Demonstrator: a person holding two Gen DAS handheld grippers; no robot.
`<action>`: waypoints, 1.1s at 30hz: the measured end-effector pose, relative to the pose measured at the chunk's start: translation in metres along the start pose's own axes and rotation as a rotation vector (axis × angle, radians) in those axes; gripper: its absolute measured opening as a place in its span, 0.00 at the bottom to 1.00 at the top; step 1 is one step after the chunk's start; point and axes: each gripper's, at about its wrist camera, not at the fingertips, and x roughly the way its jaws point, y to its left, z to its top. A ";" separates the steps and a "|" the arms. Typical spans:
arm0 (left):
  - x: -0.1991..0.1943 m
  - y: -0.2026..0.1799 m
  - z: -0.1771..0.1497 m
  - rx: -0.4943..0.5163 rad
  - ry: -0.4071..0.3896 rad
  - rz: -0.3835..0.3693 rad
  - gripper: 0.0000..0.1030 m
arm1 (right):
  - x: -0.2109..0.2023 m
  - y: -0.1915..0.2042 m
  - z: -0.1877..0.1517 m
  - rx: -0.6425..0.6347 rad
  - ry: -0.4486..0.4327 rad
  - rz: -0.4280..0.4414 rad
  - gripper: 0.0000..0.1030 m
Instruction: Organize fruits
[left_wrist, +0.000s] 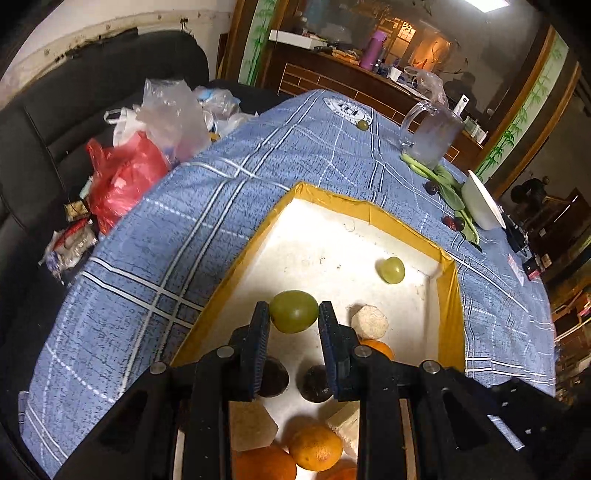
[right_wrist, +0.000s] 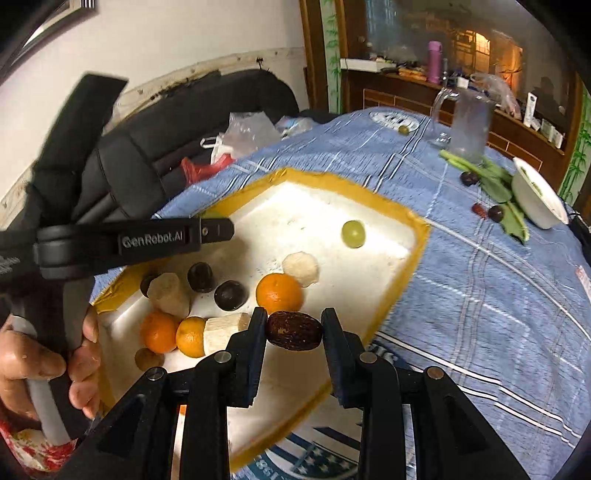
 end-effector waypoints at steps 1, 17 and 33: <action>0.002 0.003 -0.001 -0.011 0.011 -0.012 0.30 | 0.002 0.000 0.000 -0.003 0.003 0.000 0.32; -0.041 -0.016 -0.023 0.025 -0.131 -0.001 0.73 | -0.033 -0.008 -0.020 0.019 -0.112 -0.015 0.57; -0.167 -0.067 -0.131 0.091 -0.871 0.507 1.00 | -0.066 -0.029 -0.068 0.139 -0.139 -0.017 0.60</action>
